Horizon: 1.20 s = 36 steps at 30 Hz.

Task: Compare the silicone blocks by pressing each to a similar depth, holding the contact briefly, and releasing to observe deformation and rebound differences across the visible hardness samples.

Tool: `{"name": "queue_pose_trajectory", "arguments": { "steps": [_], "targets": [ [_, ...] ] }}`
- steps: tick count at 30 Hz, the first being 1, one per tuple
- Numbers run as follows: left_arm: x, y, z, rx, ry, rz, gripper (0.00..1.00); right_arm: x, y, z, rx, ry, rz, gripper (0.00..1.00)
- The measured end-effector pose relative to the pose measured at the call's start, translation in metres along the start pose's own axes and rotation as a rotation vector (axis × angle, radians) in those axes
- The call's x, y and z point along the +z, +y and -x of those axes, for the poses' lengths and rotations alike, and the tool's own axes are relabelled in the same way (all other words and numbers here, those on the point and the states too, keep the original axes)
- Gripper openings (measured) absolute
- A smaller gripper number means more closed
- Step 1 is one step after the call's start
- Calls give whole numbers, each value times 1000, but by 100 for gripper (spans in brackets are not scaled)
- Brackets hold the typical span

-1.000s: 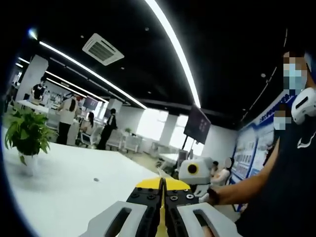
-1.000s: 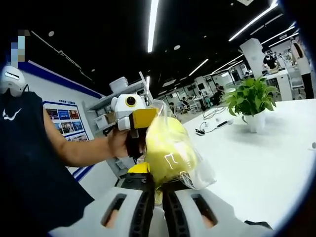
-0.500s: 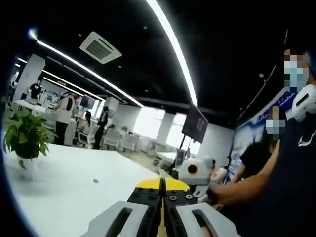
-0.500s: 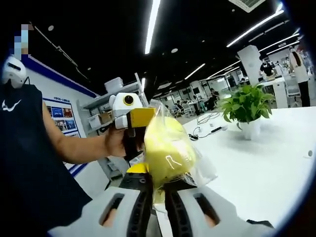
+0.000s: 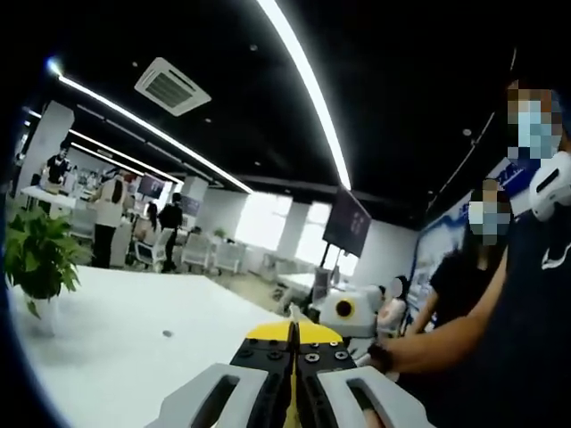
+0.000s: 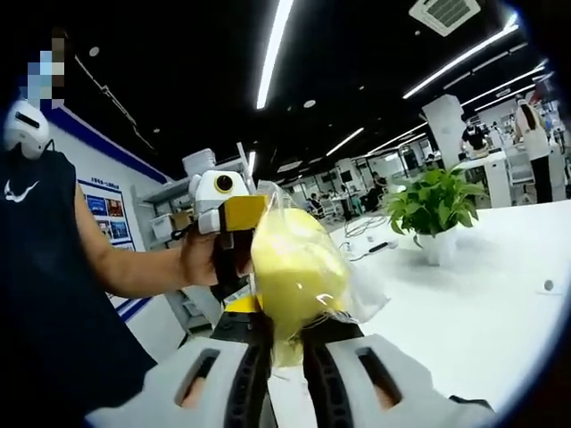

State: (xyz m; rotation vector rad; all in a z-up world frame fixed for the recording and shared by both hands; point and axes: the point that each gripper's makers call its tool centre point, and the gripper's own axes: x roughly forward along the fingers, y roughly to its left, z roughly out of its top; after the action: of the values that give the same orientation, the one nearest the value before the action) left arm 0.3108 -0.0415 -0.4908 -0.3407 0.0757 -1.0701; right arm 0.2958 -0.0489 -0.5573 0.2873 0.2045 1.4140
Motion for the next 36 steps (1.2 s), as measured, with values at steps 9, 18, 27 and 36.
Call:
{"name": "queue_pose_trajectory", "arguments": {
  "steps": [9, 18, 27, 36],
  "targets": [
    [2, -6, -7, 15, -59, 43, 0, 5, -17, 16, -69, -41, 69, 43],
    [-6, 1, -14, 39, -59, 53, 0, 16, -54, 75, -232, -36, 195, 93],
    [-21, 12, -13, 59, -55, 130, 0, -11, -92, 158, -415, 31, 200, 96],
    [-38, 31, 1, 71, -71, 254, 0, -54, -101, 224, -573, 33, 145, 96]
  ]
}}
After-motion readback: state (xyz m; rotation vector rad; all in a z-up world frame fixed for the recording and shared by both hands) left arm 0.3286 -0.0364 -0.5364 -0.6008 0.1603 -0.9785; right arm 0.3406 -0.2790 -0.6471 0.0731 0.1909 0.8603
